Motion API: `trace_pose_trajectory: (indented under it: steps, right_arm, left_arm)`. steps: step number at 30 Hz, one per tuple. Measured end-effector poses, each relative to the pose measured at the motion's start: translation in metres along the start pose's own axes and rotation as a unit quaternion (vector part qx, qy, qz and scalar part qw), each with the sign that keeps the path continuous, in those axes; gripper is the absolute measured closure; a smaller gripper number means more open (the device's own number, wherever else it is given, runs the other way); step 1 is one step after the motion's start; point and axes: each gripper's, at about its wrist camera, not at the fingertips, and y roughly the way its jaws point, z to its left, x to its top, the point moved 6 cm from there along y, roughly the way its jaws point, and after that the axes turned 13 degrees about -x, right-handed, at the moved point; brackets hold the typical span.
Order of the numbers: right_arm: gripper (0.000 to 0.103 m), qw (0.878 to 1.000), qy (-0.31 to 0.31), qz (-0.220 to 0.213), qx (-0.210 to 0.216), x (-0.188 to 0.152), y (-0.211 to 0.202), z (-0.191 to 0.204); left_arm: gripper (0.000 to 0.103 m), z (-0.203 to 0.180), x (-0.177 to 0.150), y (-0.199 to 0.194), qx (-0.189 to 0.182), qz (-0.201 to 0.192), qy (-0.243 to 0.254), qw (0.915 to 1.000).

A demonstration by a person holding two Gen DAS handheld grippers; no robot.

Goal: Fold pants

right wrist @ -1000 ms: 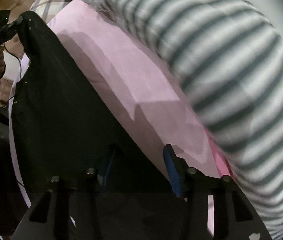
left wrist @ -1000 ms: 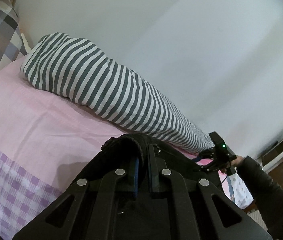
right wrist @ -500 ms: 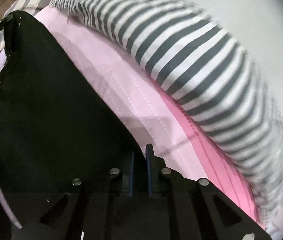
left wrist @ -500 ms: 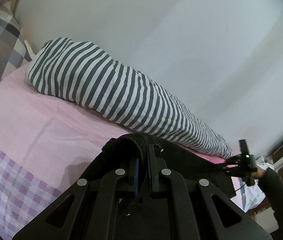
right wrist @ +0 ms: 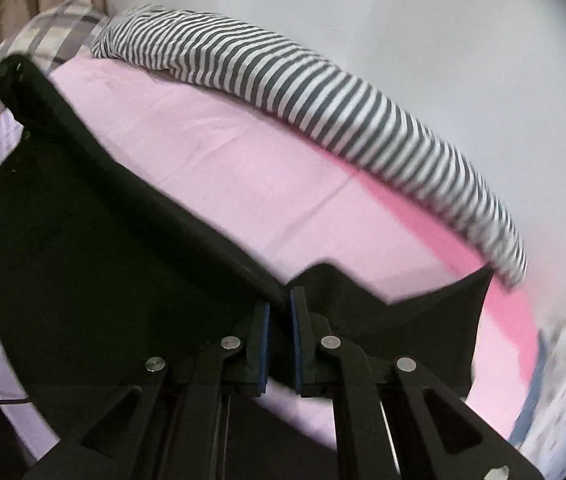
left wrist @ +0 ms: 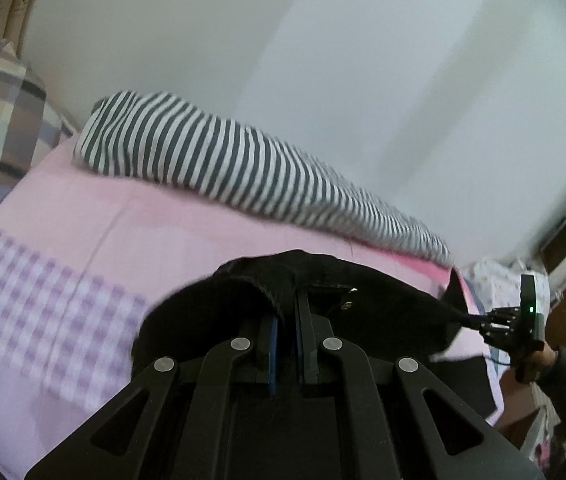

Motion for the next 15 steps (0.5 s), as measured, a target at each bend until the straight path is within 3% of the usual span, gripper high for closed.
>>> trace_pose_trajectory:
  steps: [9,15]
  right_arm:
    - [0.097,0.997,0.060,0.037,0.021,-0.065,0.006,0.041]
    - [0.096,0.995,0.082,0.049,0.019,-0.078,0.014,0.047]
  left_arm:
    - [0.094,0.007,-0.096,-0.020,0.043,0.083,-0.017,0.9955]
    - [0.092,0.024,-0.149,-0.001,0.118,0.170,-0.020,0.9782]
